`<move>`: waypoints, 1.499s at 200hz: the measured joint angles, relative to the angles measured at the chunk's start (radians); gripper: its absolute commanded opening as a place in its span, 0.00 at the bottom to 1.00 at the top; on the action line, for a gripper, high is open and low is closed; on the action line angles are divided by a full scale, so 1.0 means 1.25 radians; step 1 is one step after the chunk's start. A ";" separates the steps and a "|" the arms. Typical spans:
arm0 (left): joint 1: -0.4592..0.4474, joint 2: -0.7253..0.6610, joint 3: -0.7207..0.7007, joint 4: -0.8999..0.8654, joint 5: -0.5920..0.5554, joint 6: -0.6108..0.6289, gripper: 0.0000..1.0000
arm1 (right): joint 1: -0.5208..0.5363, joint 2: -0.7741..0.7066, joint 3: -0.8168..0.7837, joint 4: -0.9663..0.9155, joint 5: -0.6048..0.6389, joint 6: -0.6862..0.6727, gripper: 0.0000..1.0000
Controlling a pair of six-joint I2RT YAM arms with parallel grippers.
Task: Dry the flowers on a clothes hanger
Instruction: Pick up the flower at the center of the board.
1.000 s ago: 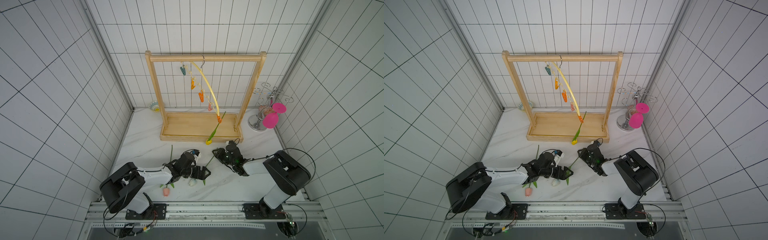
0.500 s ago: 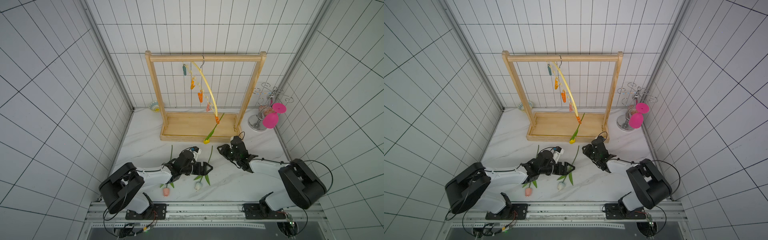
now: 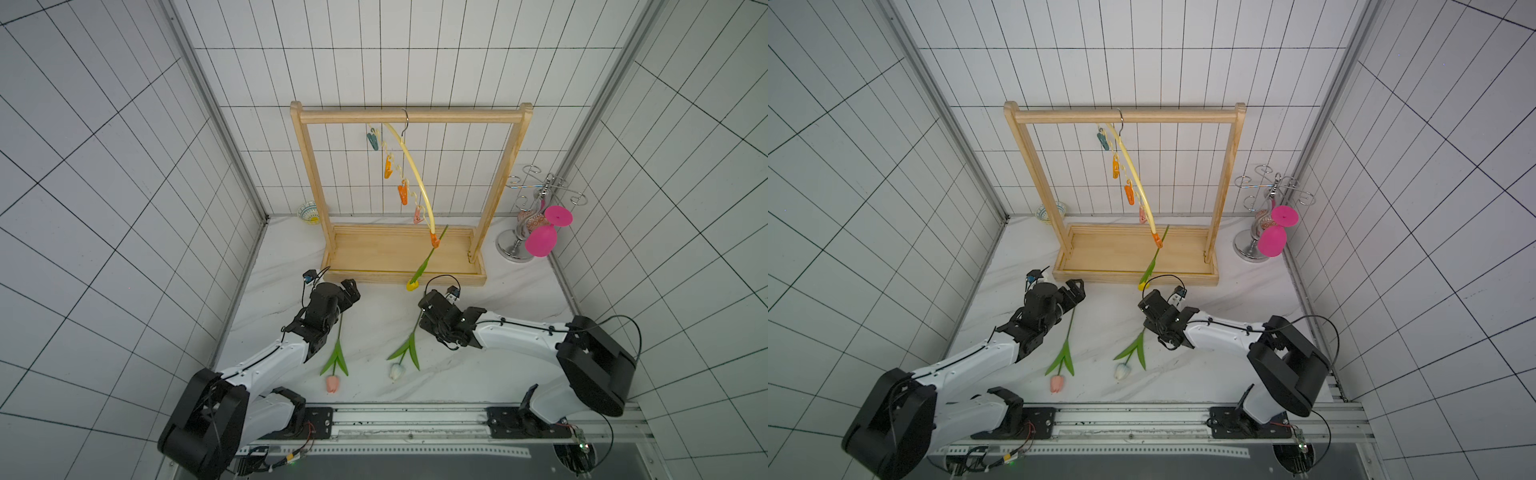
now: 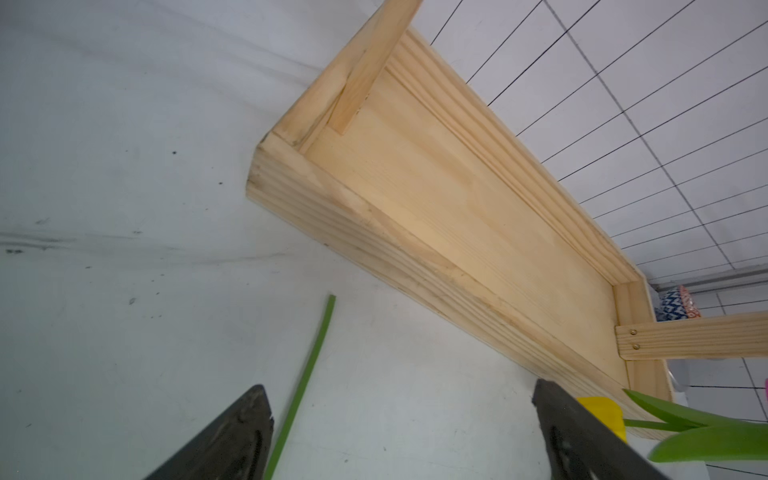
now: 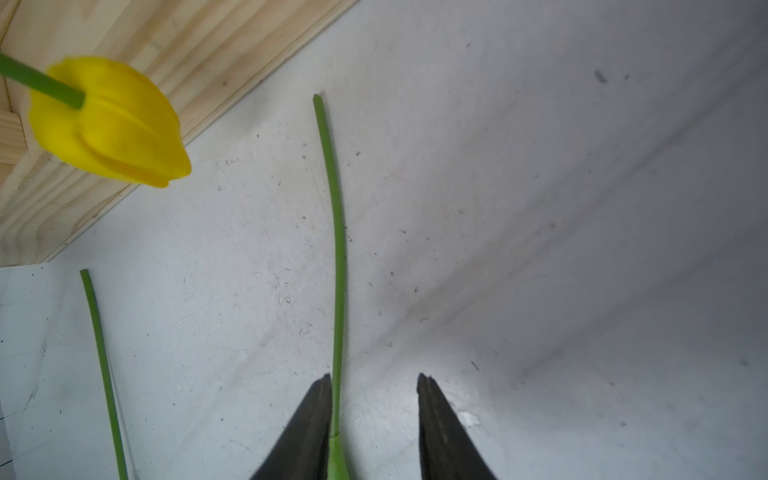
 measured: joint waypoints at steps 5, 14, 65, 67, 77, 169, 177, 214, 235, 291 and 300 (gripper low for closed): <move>0.004 0.003 -0.001 -0.002 0.007 0.000 0.99 | 0.002 0.013 0.012 -0.002 0.001 0.004 0.34; 0.006 0.004 -0.001 -0.005 0.019 0.001 0.99 | 0.007 0.036 0.032 -0.006 0.002 0.009 0.34; 0.006 -0.007 0.006 -0.012 0.041 0.010 0.99 | 0.015 0.115 0.086 -0.041 0.011 0.020 0.32; 0.006 -0.008 0.006 -0.012 0.041 0.010 0.99 | 0.015 0.117 0.087 -0.042 0.011 0.020 0.32; 0.006 -0.008 0.006 -0.012 0.042 0.010 0.99 | 0.015 0.128 0.094 -0.044 0.014 0.020 0.32; 0.006 -0.007 0.006 -0.013 0.056 0.010 0.99 | 0.029 0.174 0.154 -0.076 0.009 0.019 0.23; 0.006 -0.007 0.006 -0.013 0.056 0.011 0.99 | 0.031 0.174 0.154 -0.079 0.009 0.022 0.23; 0.006 -0.007 0.006 -0.013 0.057 0.013 0.99 | 0.036 0.174 0.154 -0.082 0.014 0.041 0.21; 0.006 -0.002 0.006 -0.013 0.062 0.013 0.99 | 0.036 0.175 0.154 -0.086 0.014 0.045 0.00; 0.006 0.002 0.006 -0.011 0.076 0.013 0.98 | 0.040 0.111 0.098 -0.023 0.015 0.018 0.00; 0.006 0.001 0.006 -0.011 0.078 0.013 0.98 | 0.043 0.060 0.067 0.003 0.017 0.000 0.00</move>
